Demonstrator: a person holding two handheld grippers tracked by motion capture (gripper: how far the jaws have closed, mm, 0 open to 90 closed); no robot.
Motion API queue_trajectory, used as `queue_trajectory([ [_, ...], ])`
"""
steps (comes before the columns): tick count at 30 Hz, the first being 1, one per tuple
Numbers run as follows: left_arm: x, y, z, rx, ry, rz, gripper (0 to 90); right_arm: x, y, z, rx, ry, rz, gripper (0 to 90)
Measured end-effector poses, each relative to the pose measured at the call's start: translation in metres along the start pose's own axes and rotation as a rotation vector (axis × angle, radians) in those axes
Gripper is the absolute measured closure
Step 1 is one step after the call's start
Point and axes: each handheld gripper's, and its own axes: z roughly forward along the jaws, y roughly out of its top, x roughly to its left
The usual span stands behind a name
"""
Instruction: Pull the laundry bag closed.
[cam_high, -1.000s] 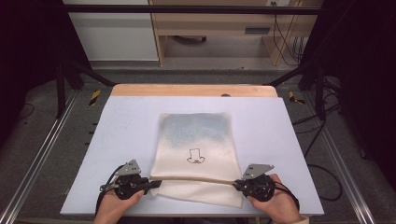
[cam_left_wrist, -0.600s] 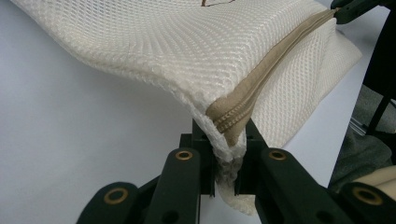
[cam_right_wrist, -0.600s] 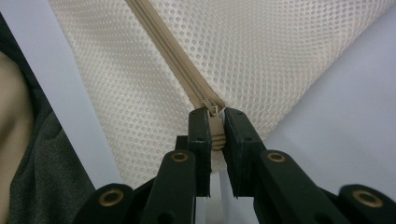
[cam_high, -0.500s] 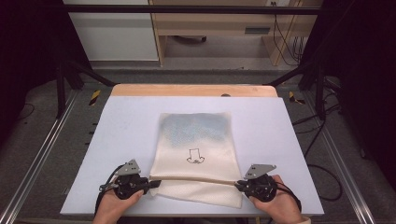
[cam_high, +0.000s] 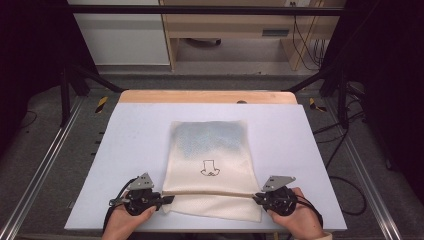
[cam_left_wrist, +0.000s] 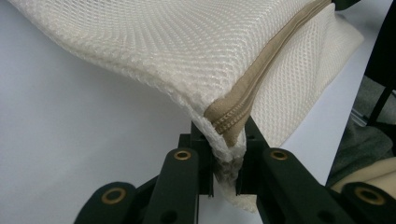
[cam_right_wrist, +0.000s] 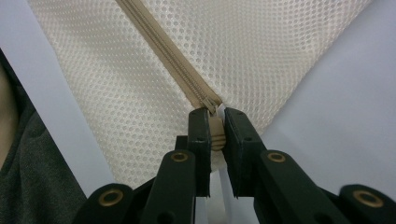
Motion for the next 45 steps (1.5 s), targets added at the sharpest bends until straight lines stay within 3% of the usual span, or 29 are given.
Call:
queue_trajectory([
  [6,0.003,0.001,-0.010,-0.034,0.034,-0.050,49.8,-0.009,-0.004,0.003,-0.051,-0.006,0.047,52.5],
  [13,0.004,0.001,-0.015,-0.048,0.078,-0.074,34.3,-0.008,0.003,0.006,-0.075,-0.034,0.070,31.0],
  [17,0.003,0.001,-0.019,-0.042,0.144,-0.046,26.2,-0.008,0.010,0.005,-0.099,-0.065,0.114,20.2],
  [20,0.003,0.002,-0.021,-0.044,0.171,-0.051,20.0,-0.009,0.014,0.007,-0.091,-0.075,0.139,14.1],
  [25,0.003,0.007,-0.023,-0.017,0.206,-0.037,12.7,-0.010,0.023,0.008,-0.087,-0.115,0.169,9.4],
  [32,0.010,0.029,-0.029,0.026,0.246,-0.003,9.5,-0.013,0.044,0.006,-0.108,-0.134,0.173,9.0],
  [39,0.017,0.046,-0.033,0.064,0.282,0.009,9.1,-0.027,0.067,-0.005,-0.072,-0.203,0.199,9.1],
  [45,0.024,0.050,-0.039,0.141,0.306,0.037,9.6,-0.038,0.070,-0.016,-0.008,-0.225,0.241,8.8],
])
